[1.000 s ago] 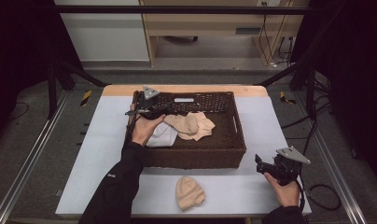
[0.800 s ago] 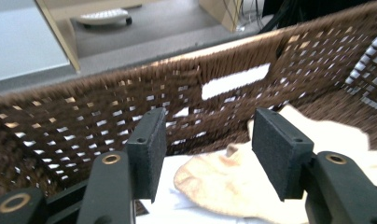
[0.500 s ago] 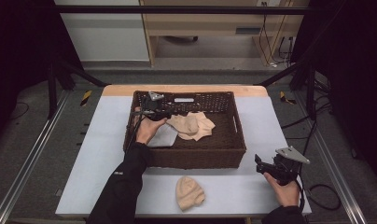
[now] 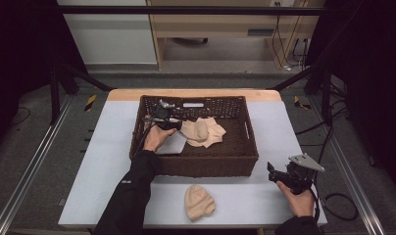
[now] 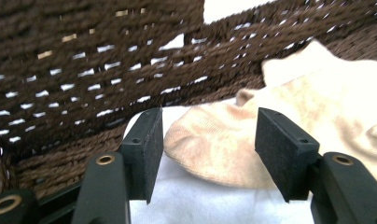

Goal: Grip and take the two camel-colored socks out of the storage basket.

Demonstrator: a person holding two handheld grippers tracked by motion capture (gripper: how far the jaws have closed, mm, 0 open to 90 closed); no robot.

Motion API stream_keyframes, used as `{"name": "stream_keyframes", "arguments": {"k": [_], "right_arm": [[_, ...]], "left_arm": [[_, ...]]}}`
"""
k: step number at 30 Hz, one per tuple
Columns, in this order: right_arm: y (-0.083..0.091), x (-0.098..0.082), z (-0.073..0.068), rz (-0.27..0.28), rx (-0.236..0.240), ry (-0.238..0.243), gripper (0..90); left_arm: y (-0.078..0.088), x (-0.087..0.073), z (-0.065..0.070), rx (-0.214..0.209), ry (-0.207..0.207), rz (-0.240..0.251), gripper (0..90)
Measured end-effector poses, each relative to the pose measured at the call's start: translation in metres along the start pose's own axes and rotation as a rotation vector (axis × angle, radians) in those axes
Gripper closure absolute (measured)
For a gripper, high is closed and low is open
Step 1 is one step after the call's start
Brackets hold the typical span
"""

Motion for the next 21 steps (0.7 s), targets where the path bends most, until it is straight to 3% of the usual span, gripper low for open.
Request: {"name": "stream_keyframes", "arguments": {"k": [6,12,15,18,21], "right_arm": [[0.000,0.000,-0.001,0.000,0.001,0.002,5.1],[0.000,0.000,-0.001,-0.001,0.000,0.001,5.1],[0.000,0.000,0.000,0.002,-0.001,0.002,5.1],[0.000,0.000,0.000,0.002,-0.001,0.000,5.1],[0.001,0.000,0.000,0.003,-0.003,0.001,5.1]], "left_arm": [[-0.001,-0.004,0.001,0.004,-0.003,-0.032,47.2],[0.001,-0.004,0.010,-0.041,-0.017,-0.065,74.8],[0.005,-0.003,0.013,-0.029,-0.035,-0.074,83.5],[0.011,-0.001,0.016,-0.037,-0.042,-0.072,87.3],[0.017,0.004,0.020,-0.039,-0.062,-0.039,87.9]]}}
Point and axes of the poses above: each handheld gripper's, and its own axes: y roughly backward along the jaws, x roughly out of its top, z roughly to its right, the point moved 9 cm from there along -y, roughly forward along the jaws, and after that the axes turned 14 degrees about -x, right-handed, at the moved point
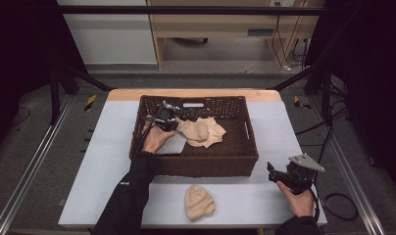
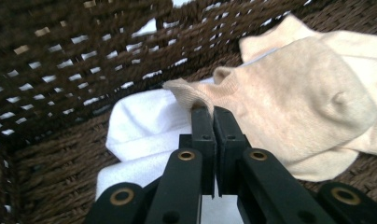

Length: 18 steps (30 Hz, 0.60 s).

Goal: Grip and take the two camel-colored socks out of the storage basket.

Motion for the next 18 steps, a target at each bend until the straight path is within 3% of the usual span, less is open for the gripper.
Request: {"name": "stream_keyframes", "arguments": {"k": [6,11,18], "right_arm": [[0.000,0.000,0.001,-0.002,-0.004,-0.004,5.1],[0.000,0.000,0.001,0.000,-0.004,0.001,5.1],[0.000,0.000,0.001,0.000,-0.005,-0.003,5.2]], "left_arm": [[0.020,0.018,0.014,-0.032,-0.033,0.122,88.0],[0.045,0.033,0.029,-0.046,-0.086,0.221,88.1],[0.076,0.045,0.048,-0.091,-0.106,0.333,88.2]]}}
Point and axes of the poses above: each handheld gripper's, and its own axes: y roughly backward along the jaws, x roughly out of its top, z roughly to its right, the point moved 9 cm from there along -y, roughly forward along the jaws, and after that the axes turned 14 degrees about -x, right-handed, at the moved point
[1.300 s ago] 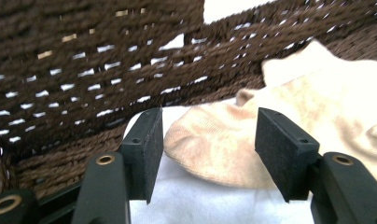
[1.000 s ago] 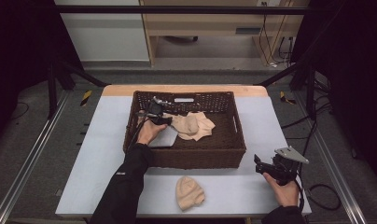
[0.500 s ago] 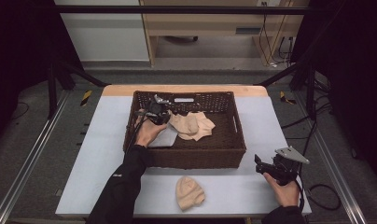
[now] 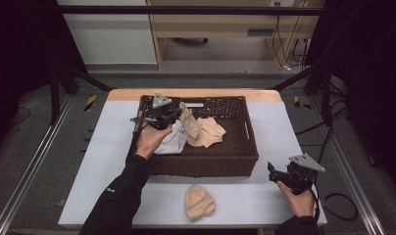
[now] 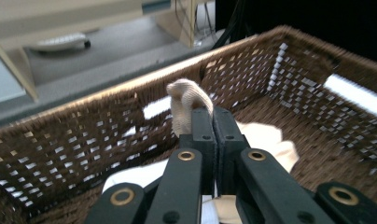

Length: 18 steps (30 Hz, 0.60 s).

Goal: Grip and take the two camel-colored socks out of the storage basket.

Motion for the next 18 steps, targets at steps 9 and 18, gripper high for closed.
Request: {"name": "stream_keyframes", "arguments": {"k": [9,18], "right_arm": [[0.000,0.000,0.001,0.000,-0.004,-0.002,5.2],[0.000,0.000,0.002,0.000,-0.008,-0.001,5.2]], "left_arm": [[0.031,0.021,0.022,-0.036,-0.029,0.090,88.2],[0.070,0.047,0.056,-0.093,-0.081,0.189,88.2]]}}
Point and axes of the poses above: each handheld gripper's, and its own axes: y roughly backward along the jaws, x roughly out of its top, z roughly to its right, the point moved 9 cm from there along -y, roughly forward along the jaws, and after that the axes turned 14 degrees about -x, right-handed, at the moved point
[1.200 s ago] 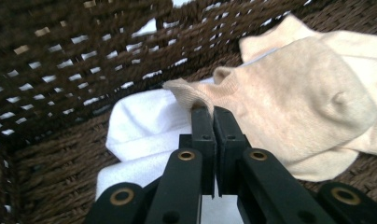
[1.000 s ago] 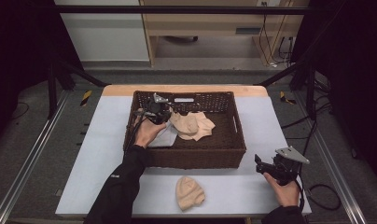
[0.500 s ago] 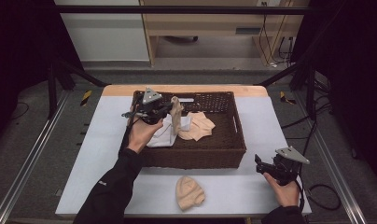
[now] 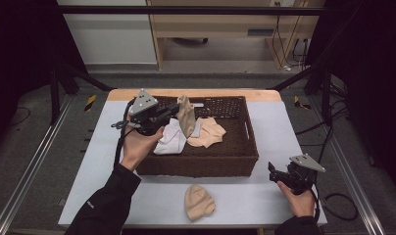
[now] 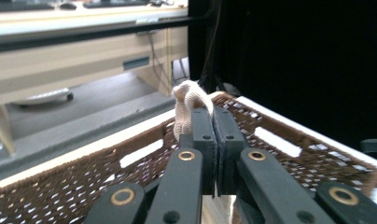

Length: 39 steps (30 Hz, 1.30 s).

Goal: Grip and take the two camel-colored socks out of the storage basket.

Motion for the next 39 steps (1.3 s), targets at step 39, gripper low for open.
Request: {"name": "stream_keyframes", "arguments": {"k": [39], "right_arm": [[0.001,-0.002,0.001,-0.005,-0.005,-0.002,5.3]], "left_arm": [[0.100,-0.045,0.082,-0.106,-0.027,0.022,88.2]]}}
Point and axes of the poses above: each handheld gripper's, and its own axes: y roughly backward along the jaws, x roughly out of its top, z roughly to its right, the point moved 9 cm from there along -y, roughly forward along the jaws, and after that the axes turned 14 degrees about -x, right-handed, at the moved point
